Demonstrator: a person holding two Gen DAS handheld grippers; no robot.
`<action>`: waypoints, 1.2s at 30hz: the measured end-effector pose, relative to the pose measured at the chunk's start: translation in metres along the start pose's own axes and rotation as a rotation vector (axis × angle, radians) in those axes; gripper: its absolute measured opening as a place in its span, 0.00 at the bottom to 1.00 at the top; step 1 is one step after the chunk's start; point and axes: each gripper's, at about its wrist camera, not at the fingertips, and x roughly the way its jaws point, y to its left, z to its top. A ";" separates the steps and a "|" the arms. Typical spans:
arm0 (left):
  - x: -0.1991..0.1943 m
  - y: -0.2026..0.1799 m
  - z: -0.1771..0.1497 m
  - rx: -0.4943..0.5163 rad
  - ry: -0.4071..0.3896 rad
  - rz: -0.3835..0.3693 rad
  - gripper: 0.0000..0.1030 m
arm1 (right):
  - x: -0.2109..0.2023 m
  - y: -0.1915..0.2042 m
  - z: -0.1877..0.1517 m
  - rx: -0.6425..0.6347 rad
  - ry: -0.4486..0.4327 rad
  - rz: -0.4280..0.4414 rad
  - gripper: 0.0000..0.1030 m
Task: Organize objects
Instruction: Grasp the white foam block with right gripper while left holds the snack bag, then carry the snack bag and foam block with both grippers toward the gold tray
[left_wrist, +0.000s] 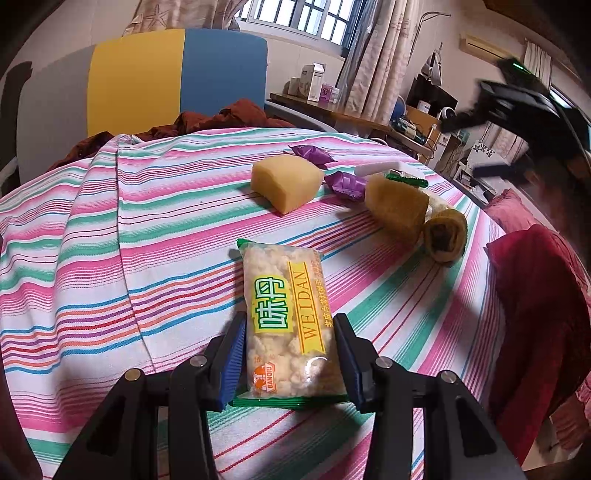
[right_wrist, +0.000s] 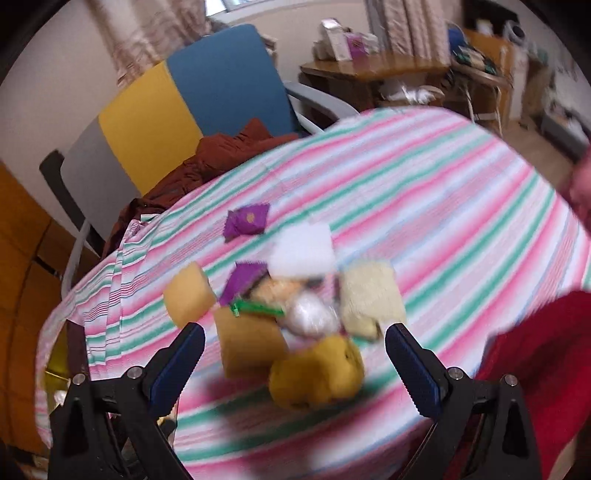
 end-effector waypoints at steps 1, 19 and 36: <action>0.000 0.000 0.000 -0.001 0.000 -0.001 0.45 | 0.005 0.003 0.009 -0.009 0.011 -0.004 0.96; 0.001 0.000 0.000 0.005 0.000 0.002 0.44 | 0.095 0.003 0.063 -0.125 0.216 -0.136 0.55; -0.082 0.019 0.009 -0.080 -0.102 0.142 0.42 | 0.002 0.127 -0.030 -0.388 0.048 0.200 0.56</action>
